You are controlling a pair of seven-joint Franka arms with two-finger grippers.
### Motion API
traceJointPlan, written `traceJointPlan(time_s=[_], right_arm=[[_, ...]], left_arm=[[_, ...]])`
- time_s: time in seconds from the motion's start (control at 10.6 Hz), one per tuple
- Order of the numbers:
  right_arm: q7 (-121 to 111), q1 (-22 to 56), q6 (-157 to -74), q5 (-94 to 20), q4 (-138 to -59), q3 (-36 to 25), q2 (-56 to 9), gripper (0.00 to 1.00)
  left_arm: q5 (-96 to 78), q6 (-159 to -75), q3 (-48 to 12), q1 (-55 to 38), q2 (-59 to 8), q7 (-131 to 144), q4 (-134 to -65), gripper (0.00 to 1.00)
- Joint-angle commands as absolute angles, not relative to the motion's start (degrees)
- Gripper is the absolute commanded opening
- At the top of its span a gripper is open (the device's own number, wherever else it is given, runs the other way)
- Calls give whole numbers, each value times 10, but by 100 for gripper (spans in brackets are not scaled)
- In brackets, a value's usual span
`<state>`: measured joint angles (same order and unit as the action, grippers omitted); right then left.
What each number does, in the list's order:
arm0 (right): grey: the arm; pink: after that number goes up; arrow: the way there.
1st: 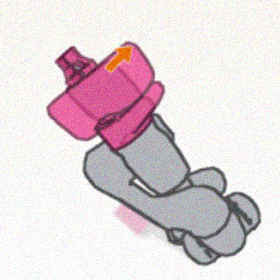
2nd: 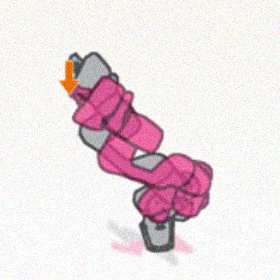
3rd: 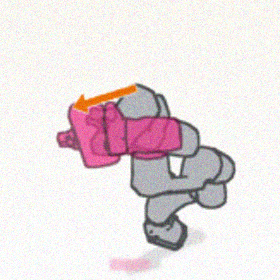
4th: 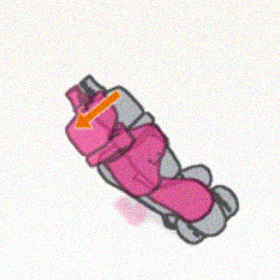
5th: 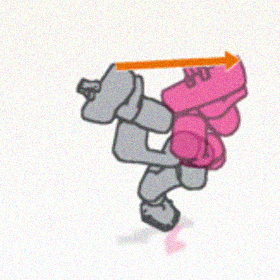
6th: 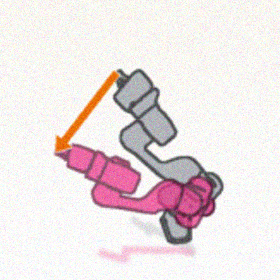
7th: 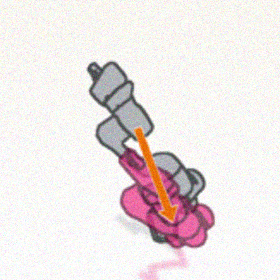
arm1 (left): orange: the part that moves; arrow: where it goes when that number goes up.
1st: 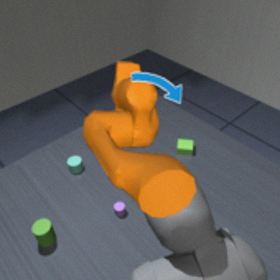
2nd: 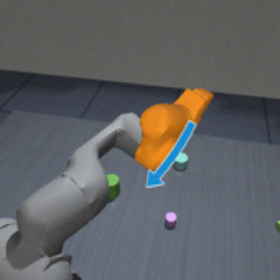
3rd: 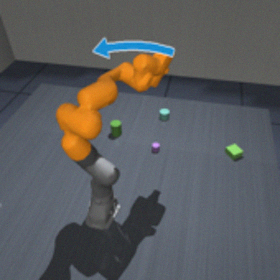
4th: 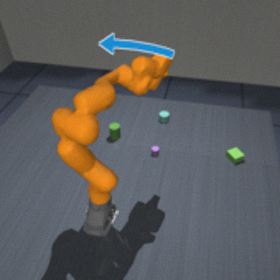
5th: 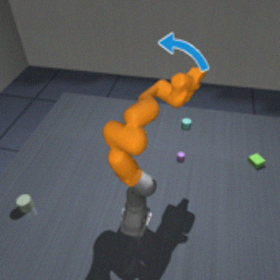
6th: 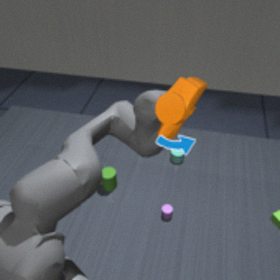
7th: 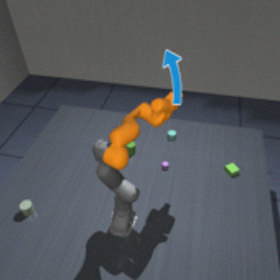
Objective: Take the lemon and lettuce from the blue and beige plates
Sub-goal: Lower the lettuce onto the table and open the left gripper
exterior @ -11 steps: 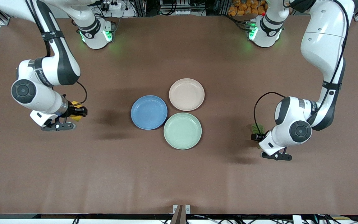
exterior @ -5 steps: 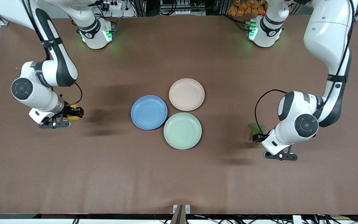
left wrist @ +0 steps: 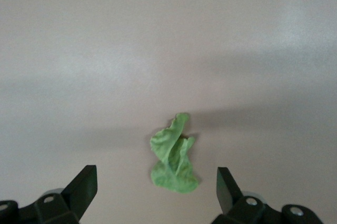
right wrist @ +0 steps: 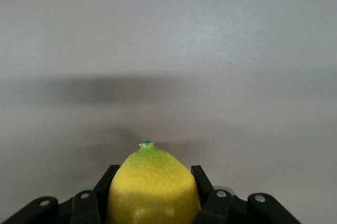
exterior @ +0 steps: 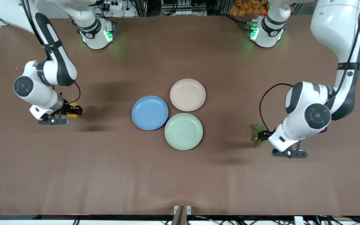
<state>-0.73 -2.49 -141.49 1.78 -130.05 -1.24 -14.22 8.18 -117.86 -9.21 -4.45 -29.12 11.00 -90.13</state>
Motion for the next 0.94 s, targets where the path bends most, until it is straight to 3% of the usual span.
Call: traceJointPlan(time_s=[0.0,0.28,0.66,0.85], right_arm=[[-21,-39,-1454,-15,-1308,-8,-167,26],[-21,-35,-1463,-50,-1307,-7,-192,28],[-21,-32,-1485,-56,-1307,-7,-216,30],[-21,-29,-1494,-56,-1307,-7,-222,48]], left_arm=[[86,-1177,-91,-21,-217,108,-988,100],[63,-1186,-91,2,-129,77,-1099,100],[6,-1194,-79,7,-53,30,-1198,100],[6,-1212,-79,7,2,30,-1264,100]])
